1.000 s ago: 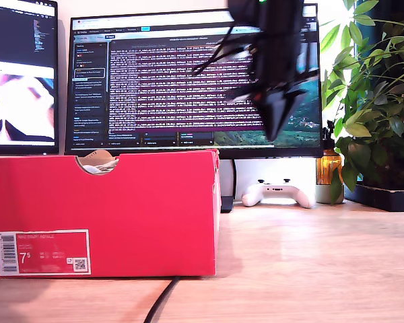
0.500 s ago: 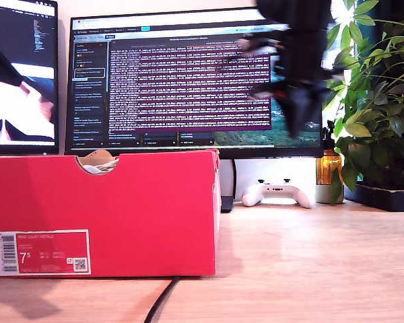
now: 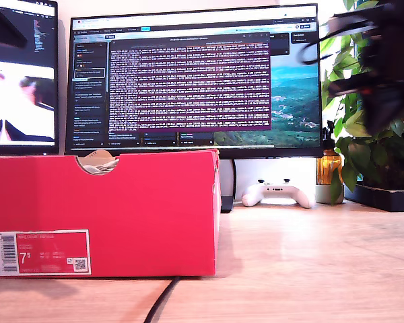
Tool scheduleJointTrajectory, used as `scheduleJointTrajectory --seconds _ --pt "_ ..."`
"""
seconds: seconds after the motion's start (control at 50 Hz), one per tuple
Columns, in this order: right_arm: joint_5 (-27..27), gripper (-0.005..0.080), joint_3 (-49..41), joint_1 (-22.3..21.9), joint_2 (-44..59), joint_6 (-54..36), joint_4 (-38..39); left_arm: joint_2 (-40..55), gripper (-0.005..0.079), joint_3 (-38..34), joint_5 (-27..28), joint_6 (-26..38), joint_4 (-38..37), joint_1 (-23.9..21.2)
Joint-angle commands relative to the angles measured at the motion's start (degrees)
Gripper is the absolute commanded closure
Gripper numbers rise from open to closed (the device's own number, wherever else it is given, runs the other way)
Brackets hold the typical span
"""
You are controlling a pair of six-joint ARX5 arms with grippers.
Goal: Pack the white shoes by picking the first shoe and placing it inside the red shoebox, left side, then picking and rotating the second shoe and placing it in the shoebox
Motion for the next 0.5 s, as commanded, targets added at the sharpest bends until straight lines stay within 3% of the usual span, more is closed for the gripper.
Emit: scheduleJointTrajectory --seconds 0.0,0.28,0.48 --pt "-0.3 0.076 -2.8 -0.1 -2.4 -0.1 2.1 0.2 0.0764 -3.2 0.6 -1.7 1.5 1.0" --pt "-0.3 0.076 -13.8 -0.1 -12.8 0.0 10.4 -3.7 0.0764 -7.1 0.3 -3.6 5.3 4.2" --pt "-0.3 0.076 -21.2 -0.1 -16.4 0.4 17.5 -12.7 0.0764 -11.9 -1.1 -4.7 5.6 6.7"
